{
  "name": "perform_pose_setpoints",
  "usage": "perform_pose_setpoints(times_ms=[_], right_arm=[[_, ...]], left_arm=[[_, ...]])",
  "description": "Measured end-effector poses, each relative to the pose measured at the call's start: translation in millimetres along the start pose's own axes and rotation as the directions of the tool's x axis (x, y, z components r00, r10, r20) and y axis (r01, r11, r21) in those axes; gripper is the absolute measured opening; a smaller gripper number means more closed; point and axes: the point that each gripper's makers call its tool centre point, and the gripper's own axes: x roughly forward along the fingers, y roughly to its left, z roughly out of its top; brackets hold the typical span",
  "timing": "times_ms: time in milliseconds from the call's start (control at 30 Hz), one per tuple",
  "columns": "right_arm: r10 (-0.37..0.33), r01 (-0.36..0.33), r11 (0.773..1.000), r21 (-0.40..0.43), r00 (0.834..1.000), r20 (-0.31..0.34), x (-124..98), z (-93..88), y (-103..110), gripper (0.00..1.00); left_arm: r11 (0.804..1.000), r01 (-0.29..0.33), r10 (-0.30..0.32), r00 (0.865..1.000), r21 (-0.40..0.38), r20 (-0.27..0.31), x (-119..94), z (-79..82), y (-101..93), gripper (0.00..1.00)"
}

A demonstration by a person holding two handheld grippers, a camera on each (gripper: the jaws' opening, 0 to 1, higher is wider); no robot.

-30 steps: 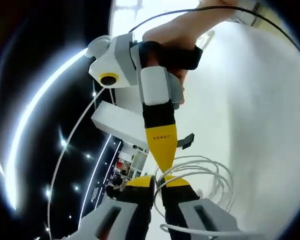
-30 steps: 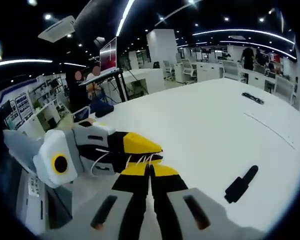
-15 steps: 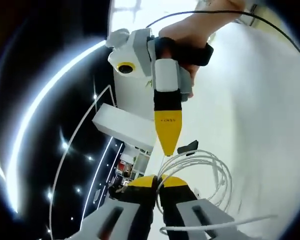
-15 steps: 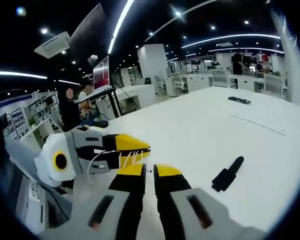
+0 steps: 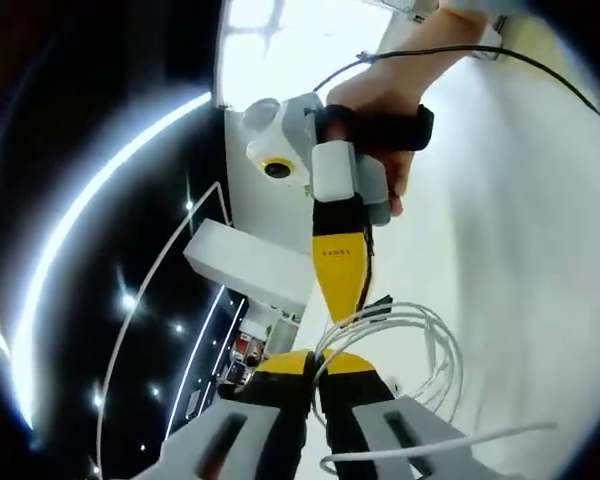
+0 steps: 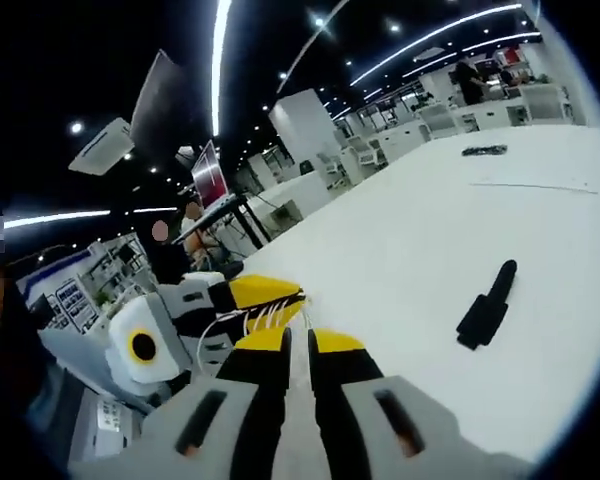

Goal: Peel open the Velcro strap on the desktop, arrange the wired earphones neatly onto it, and close the Velcro strap to secure them.

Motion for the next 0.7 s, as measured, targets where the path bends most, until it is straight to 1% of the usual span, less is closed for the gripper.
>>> perform_pose_setpoints(times_ms=[133,233,333,433,533,700], right_arm=[[0.026,-0.026,0.998,0.062,1.0,-0.002,2,-5.0,1,0.09],[0.042,-0.041,0.994,0.098,0.999,-0.006,3,-3.7,-2,0.09],[0.041,-0.039,0.993,0.108,0.999,-0.02,5,-7.1,-3,0.09],[0.048,-0.046,0.992,0.12,0.999,-0.019,5,-6.5,-3,0.09],[0.035,-0.031,0.994,0.104,0.999,-0.03,6,-9.1,-4,0.09],[0.042,-0.038,0.994,0.099,0.998,-0.043,7,-13.0,-2,0.05]], left_arm=[[1.0,0.009,-0.009,1.0,0.001,0.003,2,-0.2,-2.4,0.06],[1.0,0.011,-0.011,1.0,0.008,0.004,2,0.2,-3.8,0.06],[1.0,0.008,-0.008,1.0,0.01,0.015,2,3.3,-3.4,0.06],[1.0,0.006,-0.006,1.0,0.013,0.021,3,5.1,-3.4,0.06],[1.0,0.008,-0.009,1.0,0.013,0.02,3,5.1,-4.2,0.06],[1.0,0.01,-0.01,1.0,0.02,0.017,3,5.0,-5.8,0.06]])
